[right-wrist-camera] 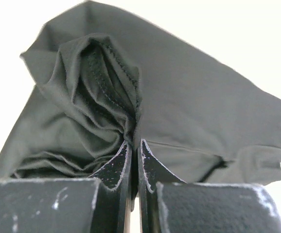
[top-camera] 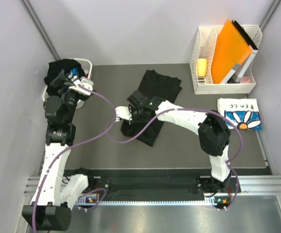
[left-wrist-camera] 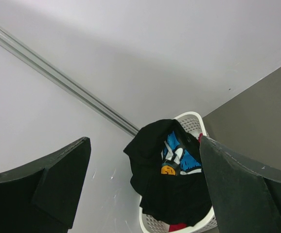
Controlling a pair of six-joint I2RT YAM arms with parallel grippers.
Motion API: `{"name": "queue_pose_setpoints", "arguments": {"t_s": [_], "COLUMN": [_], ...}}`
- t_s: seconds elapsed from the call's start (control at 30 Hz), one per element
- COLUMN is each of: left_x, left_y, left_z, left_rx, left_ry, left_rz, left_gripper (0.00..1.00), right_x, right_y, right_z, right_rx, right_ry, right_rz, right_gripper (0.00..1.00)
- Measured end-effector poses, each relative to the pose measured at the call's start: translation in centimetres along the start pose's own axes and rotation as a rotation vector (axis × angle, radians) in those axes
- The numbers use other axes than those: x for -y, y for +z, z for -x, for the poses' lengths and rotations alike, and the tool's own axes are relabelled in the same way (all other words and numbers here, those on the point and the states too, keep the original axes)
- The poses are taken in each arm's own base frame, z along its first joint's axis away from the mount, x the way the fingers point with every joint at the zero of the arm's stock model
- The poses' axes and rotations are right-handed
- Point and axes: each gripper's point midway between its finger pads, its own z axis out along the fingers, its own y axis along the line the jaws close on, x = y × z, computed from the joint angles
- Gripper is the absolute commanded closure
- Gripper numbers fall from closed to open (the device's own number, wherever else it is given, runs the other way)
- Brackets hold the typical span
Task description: Fold and stack the t-shirts
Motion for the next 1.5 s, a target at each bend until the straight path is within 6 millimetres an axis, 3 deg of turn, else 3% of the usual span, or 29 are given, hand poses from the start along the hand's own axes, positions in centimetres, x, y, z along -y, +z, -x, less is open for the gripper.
{"name": "queue_pose_setpoints", "arguments": {"t_s": [0.23,0.57,0.87,1.5], "left_x": [0.2,0.2,0.2,0.2], "left_y": [0.2,0.3,0.3,0.3], "left_z": [-0.3,-0.2,-0.2,-0.2], "left_rx": [-0.007,-0.003,-0.002,-0.002], "left_ry": [-0.005,-0.009,-0.015,-0.015], "left_rz": [-0.006,-0.003,-0.002,-0.002], "left_gripper": [0.03,0.03,0.03,0.03], "right_x": [4.1,6.2,9.6,13.0], "right_y": [-1.3,-2.0,-2.1,-1.2], "right_z": [0.9,2.1,0.9,-3.3], "right_rx": [0.051,0.093,0.063,-0.034], "right_ry": [0.015,0.015,0.013,0.056], "right_rz": [-0.063,-0.129,-0.224,-0.322], "right_gripper": [1.00,1.00,1.00,1.00]}}
